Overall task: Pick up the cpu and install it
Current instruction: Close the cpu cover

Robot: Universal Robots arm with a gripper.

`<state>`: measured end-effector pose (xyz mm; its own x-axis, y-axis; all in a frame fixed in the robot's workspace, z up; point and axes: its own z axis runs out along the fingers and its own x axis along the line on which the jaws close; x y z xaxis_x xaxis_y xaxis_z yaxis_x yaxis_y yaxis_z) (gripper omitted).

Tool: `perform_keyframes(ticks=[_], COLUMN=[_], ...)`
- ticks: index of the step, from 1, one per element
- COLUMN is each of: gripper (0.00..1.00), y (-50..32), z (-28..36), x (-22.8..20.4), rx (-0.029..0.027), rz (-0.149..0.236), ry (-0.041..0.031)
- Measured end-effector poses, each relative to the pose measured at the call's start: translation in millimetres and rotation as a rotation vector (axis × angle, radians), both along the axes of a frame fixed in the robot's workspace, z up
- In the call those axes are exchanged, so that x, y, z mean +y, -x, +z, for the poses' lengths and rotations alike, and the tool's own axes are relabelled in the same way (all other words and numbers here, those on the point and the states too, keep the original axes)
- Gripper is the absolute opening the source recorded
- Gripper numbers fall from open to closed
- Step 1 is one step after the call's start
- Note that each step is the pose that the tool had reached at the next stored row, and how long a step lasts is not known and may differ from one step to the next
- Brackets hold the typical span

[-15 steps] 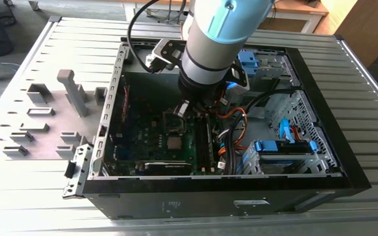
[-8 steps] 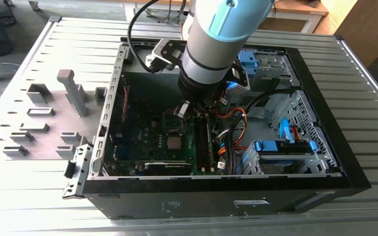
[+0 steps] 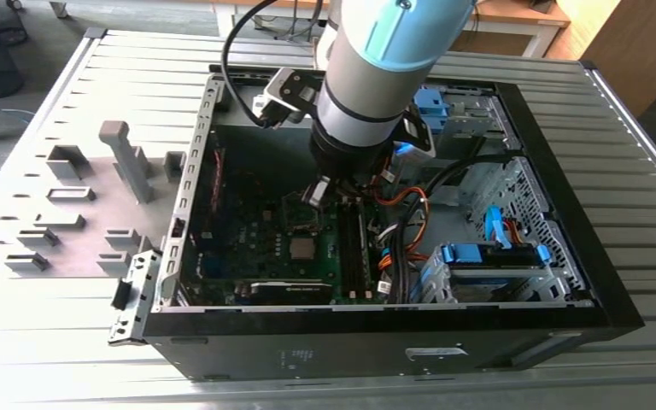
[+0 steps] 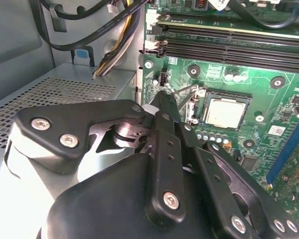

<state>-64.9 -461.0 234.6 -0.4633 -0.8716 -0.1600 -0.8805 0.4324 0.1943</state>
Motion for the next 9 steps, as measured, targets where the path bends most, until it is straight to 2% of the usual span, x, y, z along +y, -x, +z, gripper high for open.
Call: perform_keyframes(ticks=[9], gripper=[0.11], y=[-1.8], z=[1.5], x=[-3.3], rx=[0.0053], rz=[0.006], ry=[0.0089])
